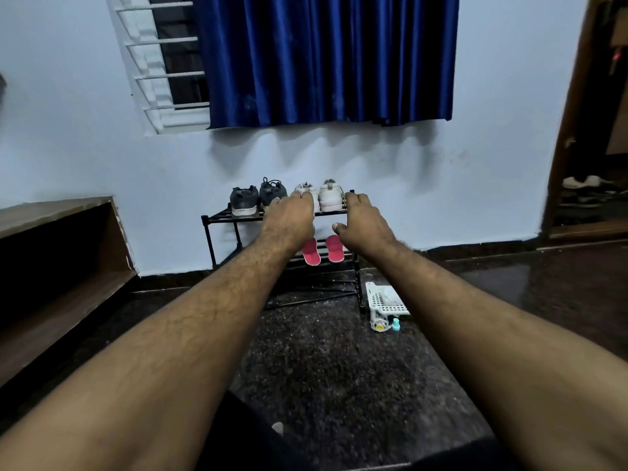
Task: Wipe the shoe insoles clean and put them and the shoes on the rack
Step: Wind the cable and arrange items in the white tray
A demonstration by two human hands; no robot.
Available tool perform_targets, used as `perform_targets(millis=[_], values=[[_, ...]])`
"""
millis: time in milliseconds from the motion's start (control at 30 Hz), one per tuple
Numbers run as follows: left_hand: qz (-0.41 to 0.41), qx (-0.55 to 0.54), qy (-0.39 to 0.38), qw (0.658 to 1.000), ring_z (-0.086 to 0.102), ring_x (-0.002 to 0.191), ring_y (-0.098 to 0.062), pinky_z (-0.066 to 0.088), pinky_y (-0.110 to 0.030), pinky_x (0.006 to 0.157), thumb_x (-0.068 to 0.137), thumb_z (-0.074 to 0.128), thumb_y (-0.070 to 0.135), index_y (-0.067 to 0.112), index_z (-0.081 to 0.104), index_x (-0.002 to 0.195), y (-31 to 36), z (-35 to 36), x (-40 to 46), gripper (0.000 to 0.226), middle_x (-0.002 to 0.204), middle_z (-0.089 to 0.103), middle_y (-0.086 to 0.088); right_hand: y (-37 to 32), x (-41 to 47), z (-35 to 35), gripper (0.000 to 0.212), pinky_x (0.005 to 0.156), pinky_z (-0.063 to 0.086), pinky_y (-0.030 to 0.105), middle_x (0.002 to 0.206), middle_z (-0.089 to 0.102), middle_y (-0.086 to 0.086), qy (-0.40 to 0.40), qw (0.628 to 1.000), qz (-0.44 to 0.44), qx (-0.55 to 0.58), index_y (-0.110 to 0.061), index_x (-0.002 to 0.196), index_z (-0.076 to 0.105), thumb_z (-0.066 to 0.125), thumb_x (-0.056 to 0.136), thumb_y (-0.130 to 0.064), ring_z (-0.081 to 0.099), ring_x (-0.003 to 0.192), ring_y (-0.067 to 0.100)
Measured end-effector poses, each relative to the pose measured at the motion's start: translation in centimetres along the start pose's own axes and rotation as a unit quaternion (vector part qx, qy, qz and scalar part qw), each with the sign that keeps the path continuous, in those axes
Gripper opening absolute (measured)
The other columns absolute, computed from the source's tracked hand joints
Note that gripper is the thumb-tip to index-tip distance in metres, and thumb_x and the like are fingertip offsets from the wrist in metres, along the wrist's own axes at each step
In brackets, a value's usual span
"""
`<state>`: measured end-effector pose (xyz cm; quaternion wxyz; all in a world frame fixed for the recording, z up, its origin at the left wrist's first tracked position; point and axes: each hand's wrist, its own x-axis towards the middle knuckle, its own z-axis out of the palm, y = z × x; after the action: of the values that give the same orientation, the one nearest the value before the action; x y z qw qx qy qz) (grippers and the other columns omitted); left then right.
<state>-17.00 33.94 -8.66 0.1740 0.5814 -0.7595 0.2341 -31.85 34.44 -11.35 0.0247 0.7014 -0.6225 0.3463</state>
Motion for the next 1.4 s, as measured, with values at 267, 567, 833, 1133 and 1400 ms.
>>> perform_targets(millis=[267, 567, 833, 1133, 1400], values=[[-0.007, -0.042, -0.033, 0.999, 0.058, 0.116, -0.036, 0.046, -0.044, 0.093, 0.097, 0.053, 0.017, 0.006, 0.048, 0.132, 1.9, 2.7, -3.3, 0.036, 0.129, 0.059, -0.017, 2.9, -2.9, 2.1, 0.064, 0.099, 0.047, 0.046, 0.142, 0.041, 0.015, -0.040, 0.998, 0.043, -0.015, -0.008, 0.144, 0.034, 0.065, 0.091, -0.028, 0.050, 0.123, 0.038], [-0.013, -0.092, -0.089, 0.992, 0.057, 0.117, -0.036, 0.045, -0.045, 0.093, 0.099, 0.054, 0.022, 0.006, 0.049, 0.131, 2.5, 7.8, -6.0, 0.036, 0.128, 0.058, -0.017, 4.7, -5.2, 6.0, 0.068, 0.103, 0.046, 0.047, 0.141, 0.042, 0.015, -0.079, 0.995, 0.061, -0.013, -0.007, 0.144, 0.034, 0.068, 0.090, -0.031, 0.052, 0.123, 0.037], [0.000, -0.102, -0.112, 0.988, 0.057, 0.117, -0.033, 0.043, -0.046, 0.100, 0.101, 0.052, 0.026, 0.008, 0.048, 0.131, 5.0, 14.2, -5.2, 0.035, 0.127, 0.059, -0.015, 10.1, -5.2, 10.3, 0.068, 0.105, 0.044, 0.046, 0.145, 0.039, 0.015, -0.114, 0.989, 0.088, -0.024, -0.008, 0.146, 0.032, 0.065, 0.092, -0.031, 0.049, 0.127, 0.037], [0.043, -0.156, -0.214, 0.963, 0.056, 0.120, -0.037, 0.043, -0.045, 0.100, 0.099, 0.055, 0.028, 0.007, 0.046, 0.136, 12.7, 28.1, -3.3, 0.044, 0.131, 0.057, -0.017, 22.6, -5.3, 19.0, 0.067, 0.099, 0.047, 0.048, 0.140, 0.041, 0.017, -0.181, 0.972, 0.149, -0.027, -0.007, 0.145, 0.033, 0.065, 0.090, -0.028, 0.051, 0.123, 0.040], [0.038, -0.221, -0.248, 0.942, 0.056, 0.119, -0.034, 0.048, -0.046, 0.099, 0.096, 0.057, 0.026, 0.009, 0.044, 0.140, 17.3, 41.0, -1.5, 0.048, 0.130, 0.055, -0.015, 32.3, -8.9, 27.3, 0.053, 0.103, 0.044, 0.042, 0.135, 0.048, 0.012, -0.152, 0.967, 0.204, -0.020, -0.008, 0.141, 0.045, 0.061, 0.092, -0.020, 0.051, 0.120, 0.033]])
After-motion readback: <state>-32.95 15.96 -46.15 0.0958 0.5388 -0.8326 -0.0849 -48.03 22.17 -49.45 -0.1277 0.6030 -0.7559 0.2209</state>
